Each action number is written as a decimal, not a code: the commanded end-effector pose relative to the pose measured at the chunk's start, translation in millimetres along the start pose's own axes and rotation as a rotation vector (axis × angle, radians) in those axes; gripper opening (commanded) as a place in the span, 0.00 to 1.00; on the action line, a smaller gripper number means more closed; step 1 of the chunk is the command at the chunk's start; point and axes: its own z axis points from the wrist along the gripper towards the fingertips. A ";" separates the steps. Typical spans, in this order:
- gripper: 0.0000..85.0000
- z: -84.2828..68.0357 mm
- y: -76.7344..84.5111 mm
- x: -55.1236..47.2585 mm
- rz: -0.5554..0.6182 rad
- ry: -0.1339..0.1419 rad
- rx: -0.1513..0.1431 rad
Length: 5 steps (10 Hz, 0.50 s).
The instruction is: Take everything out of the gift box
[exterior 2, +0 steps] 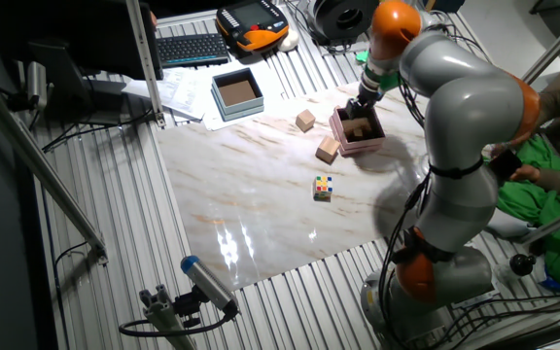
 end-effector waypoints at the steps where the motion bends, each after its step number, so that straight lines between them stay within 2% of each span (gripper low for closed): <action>1: 0.80 1.8 -0.4 -0.2 -0.006 -0.001 0.003; 4: 0.80 25.4 0.8 -7.2 -0.034 -0.040 -0.002; 5: 0.80 32.0 -0.5 -7.1 -0.034 -0.044 -0.003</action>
